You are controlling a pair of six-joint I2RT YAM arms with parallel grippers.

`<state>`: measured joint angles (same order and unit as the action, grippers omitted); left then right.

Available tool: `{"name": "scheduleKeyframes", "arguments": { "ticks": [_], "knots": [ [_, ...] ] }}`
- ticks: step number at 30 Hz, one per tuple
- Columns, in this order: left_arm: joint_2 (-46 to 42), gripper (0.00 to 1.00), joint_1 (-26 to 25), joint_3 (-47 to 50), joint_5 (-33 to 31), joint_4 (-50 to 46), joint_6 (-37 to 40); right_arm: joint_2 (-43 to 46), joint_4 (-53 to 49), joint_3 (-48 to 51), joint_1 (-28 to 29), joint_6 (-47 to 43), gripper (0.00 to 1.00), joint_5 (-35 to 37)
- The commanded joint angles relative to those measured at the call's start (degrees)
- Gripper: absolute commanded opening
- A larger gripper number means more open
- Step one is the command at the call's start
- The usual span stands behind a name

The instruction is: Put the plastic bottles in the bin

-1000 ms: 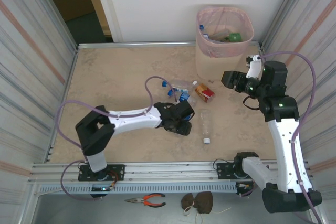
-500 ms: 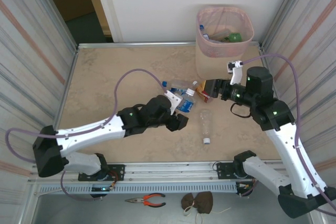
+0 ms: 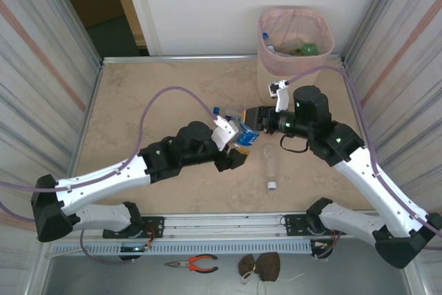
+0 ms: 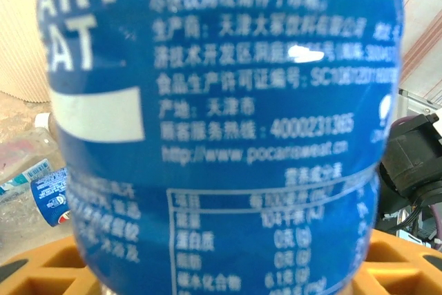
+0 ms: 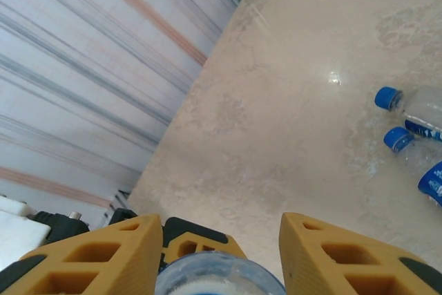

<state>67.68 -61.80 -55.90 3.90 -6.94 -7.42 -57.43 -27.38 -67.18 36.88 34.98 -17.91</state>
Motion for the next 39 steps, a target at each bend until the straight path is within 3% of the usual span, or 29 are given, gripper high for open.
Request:
{"name": "scheduleKeyframes", "arguments": {
  "ticks": [1,9,16,23,29,39],
  "knots": [
    [-1.1,0.56,0.7,-1.6,0.9,2.2,2.1,-0.7,2.4,-1.1,1.2,1.8,0.41,2.2],
    [-1.4,0.60,1.4,-1.5,-0.1,2.8,1.8,0.0,2.9,-1.3,2.2,2.5,0.19,6.6],
    [-4.0,0.77,2.4,-1.1,-1.3,2.7,1.9,0.3,0.9,-4.8,0.7,-0.5,0.19,12.2],
    [-8.3,0.80,5.5,-0.1,-1.6,1.8,2.4,-3.2,-0.9,-13.2,-11.4,-5.3,0.20,12.5],
    [-10.8,0.81,9.5,1.0,0.5,1.3,2.0,-9.6,4.3,-21.4,-23.1,-9.9,0.20,12.2],
    [-11.2,0.81,16.3,0.7,4.6,0.8,1.5,-26.3,19.3,-34.3,-29.7,-31.8,0.18,13.5]
  ]
}}
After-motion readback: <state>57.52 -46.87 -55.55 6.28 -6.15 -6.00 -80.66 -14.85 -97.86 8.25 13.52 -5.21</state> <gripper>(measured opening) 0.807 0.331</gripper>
